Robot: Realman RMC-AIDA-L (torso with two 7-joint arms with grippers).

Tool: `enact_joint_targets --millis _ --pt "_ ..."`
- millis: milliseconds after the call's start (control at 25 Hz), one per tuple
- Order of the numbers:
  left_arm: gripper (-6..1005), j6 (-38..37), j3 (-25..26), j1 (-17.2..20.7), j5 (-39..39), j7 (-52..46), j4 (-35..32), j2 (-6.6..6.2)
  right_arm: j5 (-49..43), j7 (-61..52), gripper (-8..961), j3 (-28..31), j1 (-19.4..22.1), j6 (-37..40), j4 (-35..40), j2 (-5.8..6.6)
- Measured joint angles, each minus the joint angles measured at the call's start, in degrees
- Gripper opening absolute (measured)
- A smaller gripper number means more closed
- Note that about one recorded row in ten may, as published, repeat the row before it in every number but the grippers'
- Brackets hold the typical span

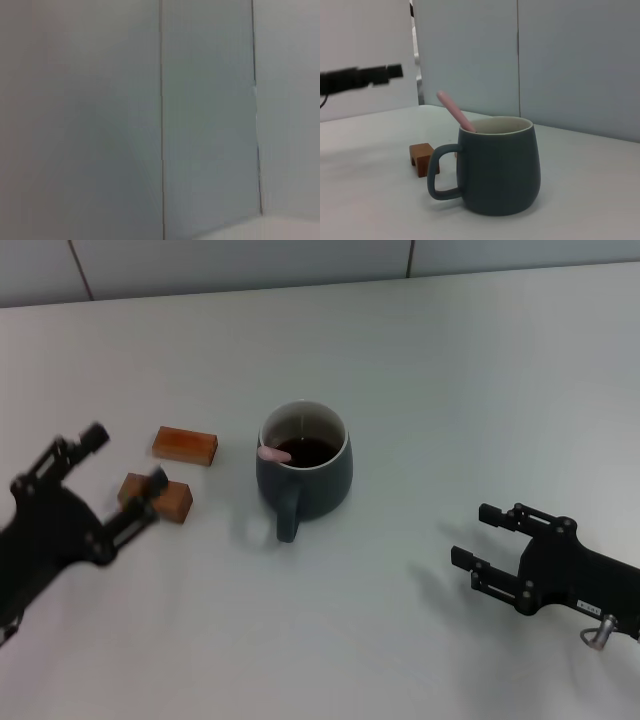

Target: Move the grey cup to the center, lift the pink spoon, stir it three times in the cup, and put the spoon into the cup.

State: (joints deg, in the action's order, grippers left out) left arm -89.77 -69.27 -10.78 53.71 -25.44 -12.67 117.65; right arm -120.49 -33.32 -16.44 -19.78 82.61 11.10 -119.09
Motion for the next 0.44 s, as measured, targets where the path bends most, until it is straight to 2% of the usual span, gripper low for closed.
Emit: enact_joint_targets --millis 280,440 --pt "827 2.0 -0.3 0.8 7.3 3.9 0.9 -0.8 0.0 0.8 655 -0.2 0.4 0.5 0.0 0.0" --pt "869 2.3 -0.3 0.8 8.8 5.8 1.1 -0.89 -0.1 3.3 655 -0.4 0.8 0.7 -0.7 -0.08"
